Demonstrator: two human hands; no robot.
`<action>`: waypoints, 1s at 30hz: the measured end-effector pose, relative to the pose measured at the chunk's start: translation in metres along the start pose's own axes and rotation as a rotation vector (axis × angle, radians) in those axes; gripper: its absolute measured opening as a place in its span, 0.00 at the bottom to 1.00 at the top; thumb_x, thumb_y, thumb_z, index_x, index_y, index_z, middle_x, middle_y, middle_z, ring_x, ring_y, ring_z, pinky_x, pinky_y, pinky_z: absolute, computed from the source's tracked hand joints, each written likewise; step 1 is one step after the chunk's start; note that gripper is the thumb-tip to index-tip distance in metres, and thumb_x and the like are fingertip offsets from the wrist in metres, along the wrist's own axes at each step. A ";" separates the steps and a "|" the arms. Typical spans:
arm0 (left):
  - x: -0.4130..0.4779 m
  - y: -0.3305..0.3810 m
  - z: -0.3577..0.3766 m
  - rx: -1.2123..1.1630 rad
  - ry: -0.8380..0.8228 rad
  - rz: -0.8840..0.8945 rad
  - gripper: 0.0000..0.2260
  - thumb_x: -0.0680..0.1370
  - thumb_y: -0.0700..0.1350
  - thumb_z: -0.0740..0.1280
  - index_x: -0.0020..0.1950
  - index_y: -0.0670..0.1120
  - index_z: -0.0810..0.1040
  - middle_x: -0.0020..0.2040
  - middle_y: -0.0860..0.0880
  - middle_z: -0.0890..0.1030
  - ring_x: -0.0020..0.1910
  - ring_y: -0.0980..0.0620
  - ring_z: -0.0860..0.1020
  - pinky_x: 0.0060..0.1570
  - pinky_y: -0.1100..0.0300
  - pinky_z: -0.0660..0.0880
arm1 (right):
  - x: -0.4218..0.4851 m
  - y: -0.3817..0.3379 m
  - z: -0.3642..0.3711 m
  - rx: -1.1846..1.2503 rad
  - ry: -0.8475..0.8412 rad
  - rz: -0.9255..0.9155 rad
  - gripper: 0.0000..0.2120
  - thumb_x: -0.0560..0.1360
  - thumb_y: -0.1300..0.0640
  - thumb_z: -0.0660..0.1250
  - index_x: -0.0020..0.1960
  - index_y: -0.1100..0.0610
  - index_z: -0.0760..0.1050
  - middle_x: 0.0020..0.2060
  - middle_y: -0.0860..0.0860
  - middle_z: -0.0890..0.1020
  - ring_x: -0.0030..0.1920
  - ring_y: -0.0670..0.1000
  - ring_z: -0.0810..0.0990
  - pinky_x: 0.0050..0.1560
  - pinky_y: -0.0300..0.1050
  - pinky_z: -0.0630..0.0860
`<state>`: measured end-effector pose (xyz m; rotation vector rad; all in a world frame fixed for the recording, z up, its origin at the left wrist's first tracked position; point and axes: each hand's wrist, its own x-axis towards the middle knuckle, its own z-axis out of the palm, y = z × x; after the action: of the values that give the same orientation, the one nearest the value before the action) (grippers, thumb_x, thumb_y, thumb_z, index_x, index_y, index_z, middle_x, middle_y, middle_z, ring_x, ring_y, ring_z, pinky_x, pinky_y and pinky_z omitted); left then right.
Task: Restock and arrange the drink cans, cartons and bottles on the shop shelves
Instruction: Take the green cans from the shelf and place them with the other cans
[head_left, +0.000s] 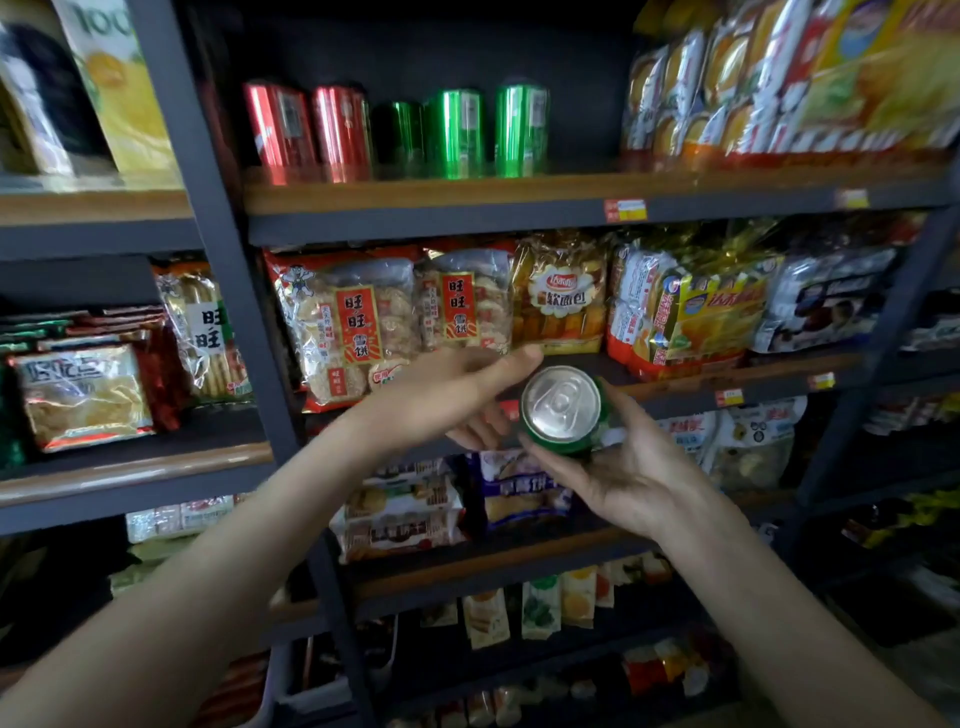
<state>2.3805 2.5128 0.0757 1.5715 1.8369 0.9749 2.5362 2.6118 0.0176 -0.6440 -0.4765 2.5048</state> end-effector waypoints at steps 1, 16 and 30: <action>0.007 0.003 -0.003 0.029 0.058 0.033 0.21 0.76 0.63 0.61 0.59 0.50 0.76 0.40 0.46 0.85 0.37 0.52 0.84 0.42 0.58 0.82 | 0.000 -0.012 0.006 0.006 -0.021 -0.030 0.27 0.73 0.49 0.72 0.62 0.68 0.73 0.54 0.69 0.80 0.53 0.67 0.81 0.41 0.65 0.80; 0.093 0.033 -0.117 0.684 0.763 0.422 0.19 0.78 0.50 0.67 0.67 0.47 0.73 0.58 0.48 0.78 0.53 0.50 0.79 0.54 0.52 0.77 | 0.047 -0.162 0.153 -1.144 -0.177 -1.414 0.32 0.67 0.50 0.78 0.65 0.46 0.66 0.59 0.45 0.78 0.60 0.45 0.77 0.62 0.49 0.74; 0.171 0.030 -0.156 0.836 0.618 0.348 0.16 0.80 0.52 0.63 0.66 0.49 0.74 0.59 0.47 0.77 0.46 0.48 0.81 0.50 0.51 0.78 | 0.121 -0.225 0.182 -1.484 0.209 -1.137 0.49 0.52 0.30 0.76 0.66 0.50 0.66 0.59 0.47 0.78 0.59 0.53 0.76 0.59 0.55 0.76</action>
<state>2.2458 2.6537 0.2035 2.3179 2.6879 0.9631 2.4347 2.8235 0.2252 -0.7329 -1.9250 0.7042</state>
